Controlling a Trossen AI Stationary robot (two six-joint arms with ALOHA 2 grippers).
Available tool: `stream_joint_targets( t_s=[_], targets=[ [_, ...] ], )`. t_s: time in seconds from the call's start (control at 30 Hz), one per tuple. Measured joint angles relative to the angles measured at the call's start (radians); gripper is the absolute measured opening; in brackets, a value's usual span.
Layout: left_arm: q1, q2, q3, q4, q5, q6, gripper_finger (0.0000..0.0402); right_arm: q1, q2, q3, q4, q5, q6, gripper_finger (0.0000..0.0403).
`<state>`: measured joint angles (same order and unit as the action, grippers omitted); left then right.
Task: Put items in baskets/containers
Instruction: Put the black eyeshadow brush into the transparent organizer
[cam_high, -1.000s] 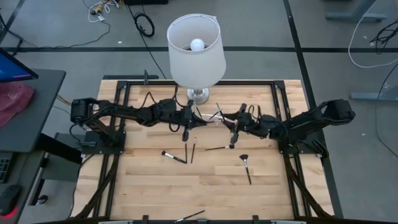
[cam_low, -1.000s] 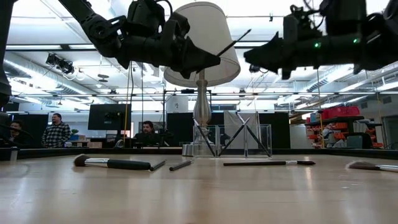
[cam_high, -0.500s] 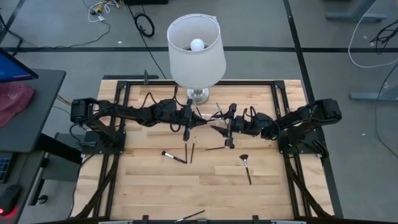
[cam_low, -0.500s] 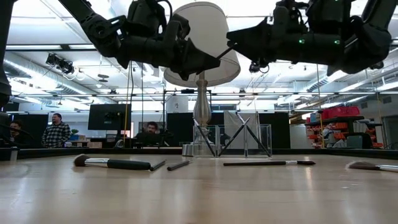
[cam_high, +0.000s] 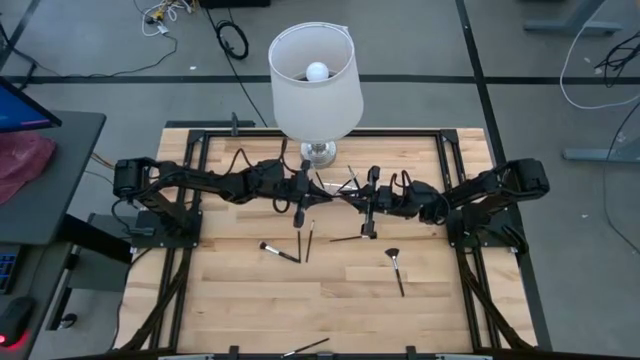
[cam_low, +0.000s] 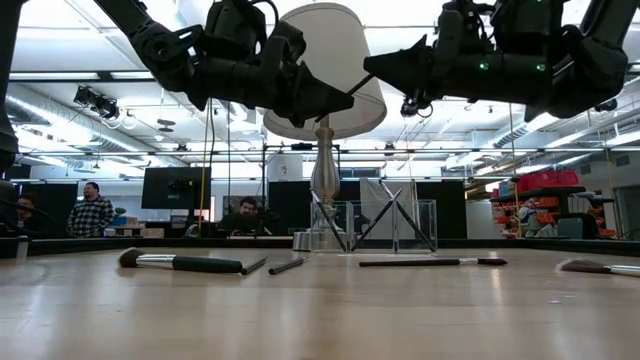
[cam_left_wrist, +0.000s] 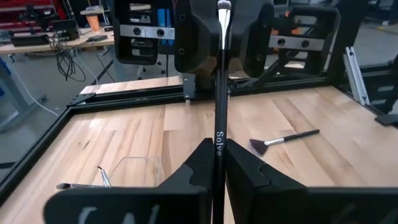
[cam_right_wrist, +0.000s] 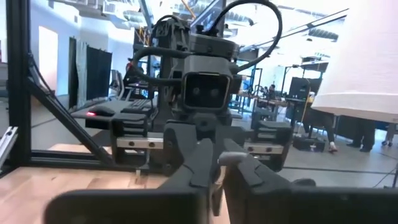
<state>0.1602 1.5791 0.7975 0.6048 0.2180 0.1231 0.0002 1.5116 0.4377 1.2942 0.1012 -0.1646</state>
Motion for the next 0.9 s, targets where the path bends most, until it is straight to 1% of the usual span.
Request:
stream_joint_targets(
  t_s=[0.07, 0.2, 0.27, 0.37, 0.43, 0.57, 0.63, 0.67, 0.8, 0.9],
  targets=[
    [-0.001, 0.0, 0.0, -0.002, -0.002, 0.024, 0.0036, 0.0, 0.0, 0.0, 0.0, -0.001, -0.001, 0.0012],
    [-0.001, 0.0, 0.0, -0.005, -0.012, 0.046, 0.0039, 0.0, 0.0, 0.0, -0.003, 0.003, 0.026, 0.0027],
    [-0.001, 0.0, 0.0, -0.011, -0.04, 0.046, 0.0041, 0.0, 0.0, 0.0, -0.003, 0.012, 0.028, 0.0027],
    [0.001, 0.0, 0.0, -0.069, -0.09, 0.046, 0.005, 0.0, -0.001, 0.0, -0.004, 0.052, 0.028, 0.0017],
    [0.001, 0.0, -0.001, -0.103, -0.12, 0.045, 0.0061, 0.0, -0.005, 0.0, -0.042, 0.082, 0.025, 0.0011],
    [0.0, 0.0, -0.001, -0.16, -0.22, 0.046, 0.0094, -0.018, -0.034, 0.0, -0.157, 0.093, 0.041, 0.0016],
    [0.0, 0.0, -0.001, -0.174, -0.27, 0.045, 0.0112, -0.033, -0.061, 0.0, -0.246, 0.123, 0.071, 0.0021],
    [0.0, 0.0, -0.001, -0.183, -0.288, 0.046, 0.0119, -0.039, -0.078, 0.0, -0.301, 0.155, 0.087, 0.0022],
    [0.0, -0.001, -0.001, -0.196, -0.304, 0.045, 0.014, -0.062, -0.153, 0.0, -0.515, 0.282, 0.143, 0.0016],
    [-0.001, -0.002, -0.001, -0.225, -0.303, 0.045, 0.0146, -0.077, -0.22, 0.0, -0.651, 0.34, 0.167, 0.0015]
  ],
)
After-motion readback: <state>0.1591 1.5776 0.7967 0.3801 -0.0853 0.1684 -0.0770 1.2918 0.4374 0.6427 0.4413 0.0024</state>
